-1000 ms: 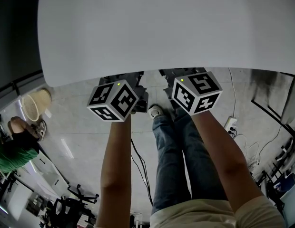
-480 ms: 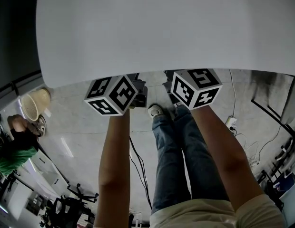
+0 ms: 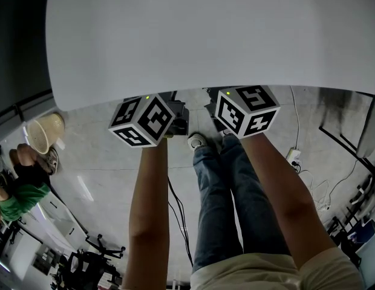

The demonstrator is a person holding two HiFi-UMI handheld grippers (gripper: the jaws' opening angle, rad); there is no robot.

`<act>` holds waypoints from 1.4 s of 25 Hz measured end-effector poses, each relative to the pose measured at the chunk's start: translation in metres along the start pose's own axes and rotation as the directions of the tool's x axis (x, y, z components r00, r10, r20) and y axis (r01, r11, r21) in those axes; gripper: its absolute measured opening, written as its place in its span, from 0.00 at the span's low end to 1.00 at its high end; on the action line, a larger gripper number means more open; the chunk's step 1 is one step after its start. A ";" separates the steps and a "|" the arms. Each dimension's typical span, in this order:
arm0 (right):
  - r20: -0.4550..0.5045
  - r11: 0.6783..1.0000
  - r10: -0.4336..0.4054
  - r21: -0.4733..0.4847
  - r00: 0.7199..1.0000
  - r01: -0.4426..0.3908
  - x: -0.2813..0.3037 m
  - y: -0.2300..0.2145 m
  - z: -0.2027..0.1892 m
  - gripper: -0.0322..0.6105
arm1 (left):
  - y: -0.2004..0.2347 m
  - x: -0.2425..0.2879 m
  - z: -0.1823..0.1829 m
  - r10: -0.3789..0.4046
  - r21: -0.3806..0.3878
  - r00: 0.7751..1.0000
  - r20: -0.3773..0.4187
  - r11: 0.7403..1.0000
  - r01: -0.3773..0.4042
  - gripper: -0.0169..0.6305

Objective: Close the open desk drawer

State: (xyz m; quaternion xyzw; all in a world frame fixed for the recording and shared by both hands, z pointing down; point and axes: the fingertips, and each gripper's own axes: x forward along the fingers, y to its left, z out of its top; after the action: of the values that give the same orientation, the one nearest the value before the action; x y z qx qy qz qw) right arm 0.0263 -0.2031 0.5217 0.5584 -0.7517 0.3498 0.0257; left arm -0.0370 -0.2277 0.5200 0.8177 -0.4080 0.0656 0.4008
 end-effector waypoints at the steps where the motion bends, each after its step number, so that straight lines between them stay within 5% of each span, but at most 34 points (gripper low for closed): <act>1: -0.002 1.000 0.002 0.001 1.000 -0.002 0.000 0.001 -0.001 0.33 | 0.000 -0.001 0.000 0.001 0.004 1.000 0.004 1.000 -0.001 0.31; 6: -0.011 1.000 -0.001 -0.006 1.000 0.001 -0.001 0.001 0.000 0.32 | -0.001 -0.002 0.000 -0.003 0.007 1.000 0.002 1.000 0.003 0.31; 17: -0.009 0.995 -0.096 -0.035 0.995 0.096 -0.024 -0.011 -0.009 0.08 | -0.007 -0.017 -0.016 0.005 0.017 1.000 0.001 1.000 -0.005 0.27; 35: 0.029 0.996 -0.065 -0.051 0.997 0.067 -0.081 0.011 -0.008 0.05 | -0.063 -0.060 -0.037 -0.008 0.065 0.999 0.044 0.998 0.006 0.07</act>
State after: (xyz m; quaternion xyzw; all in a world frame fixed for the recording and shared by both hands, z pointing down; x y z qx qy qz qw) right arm 0.0448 -0.1304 0.4877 0.5867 -0.7420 0.3216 0.0417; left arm -0.0232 -0.1431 0.4808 0.8330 -0.4116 0.0592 0.3650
